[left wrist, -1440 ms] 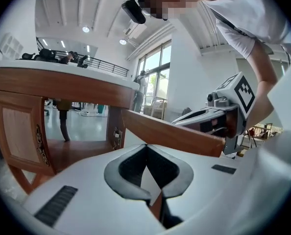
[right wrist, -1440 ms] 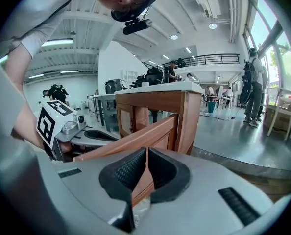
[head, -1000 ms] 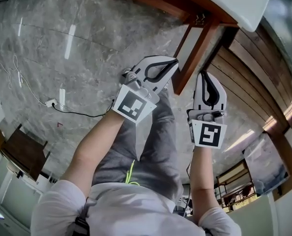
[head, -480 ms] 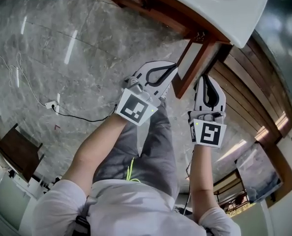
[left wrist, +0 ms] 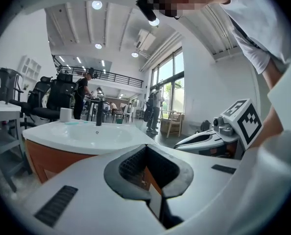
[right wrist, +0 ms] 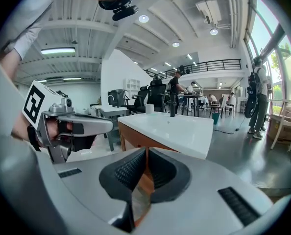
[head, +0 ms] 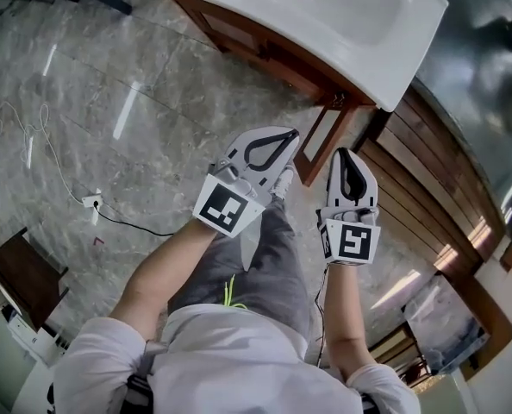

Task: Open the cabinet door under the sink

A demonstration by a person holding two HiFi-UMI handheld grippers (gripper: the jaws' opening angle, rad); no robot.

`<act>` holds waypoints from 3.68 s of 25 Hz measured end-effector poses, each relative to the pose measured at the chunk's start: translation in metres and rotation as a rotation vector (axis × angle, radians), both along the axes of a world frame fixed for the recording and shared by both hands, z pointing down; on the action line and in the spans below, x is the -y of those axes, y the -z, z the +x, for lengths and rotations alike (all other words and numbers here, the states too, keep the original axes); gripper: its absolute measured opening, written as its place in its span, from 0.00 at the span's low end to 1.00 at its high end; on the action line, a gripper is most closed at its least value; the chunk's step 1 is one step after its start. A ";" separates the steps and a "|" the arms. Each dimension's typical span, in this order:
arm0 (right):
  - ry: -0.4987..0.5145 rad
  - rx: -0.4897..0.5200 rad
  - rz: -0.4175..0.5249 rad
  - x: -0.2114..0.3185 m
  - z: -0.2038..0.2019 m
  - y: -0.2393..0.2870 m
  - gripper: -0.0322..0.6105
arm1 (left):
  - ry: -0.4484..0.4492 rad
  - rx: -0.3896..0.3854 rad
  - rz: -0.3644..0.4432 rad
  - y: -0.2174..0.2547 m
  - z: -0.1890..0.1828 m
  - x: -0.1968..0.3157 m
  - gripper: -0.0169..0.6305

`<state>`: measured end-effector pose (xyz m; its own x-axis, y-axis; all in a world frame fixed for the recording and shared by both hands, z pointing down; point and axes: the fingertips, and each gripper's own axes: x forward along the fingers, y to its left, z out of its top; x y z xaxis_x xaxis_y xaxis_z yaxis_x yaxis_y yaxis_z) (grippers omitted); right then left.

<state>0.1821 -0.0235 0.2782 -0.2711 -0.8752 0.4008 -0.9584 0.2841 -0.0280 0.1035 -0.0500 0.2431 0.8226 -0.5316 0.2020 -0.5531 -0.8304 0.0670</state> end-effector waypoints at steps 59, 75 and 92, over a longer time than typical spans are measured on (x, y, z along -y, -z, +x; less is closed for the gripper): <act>0.169 0.099 0.332 0.003 -0.027 0.357 0.11 | 0.457 -0.163 0.317 0.362 -0.174 -0.033 0.05; 0.157 0.106 0.314 -0.023 -0.048 0.352 0.11 | 0.427 -0.179 0.301 0.357 -0.193 -0.050 0.05; 0.153 0.104 0.336 -0.029 -0.052 0.362 0.11 | 0.420 -0.189 0.321 0.363 -0.198 -0.054 0.05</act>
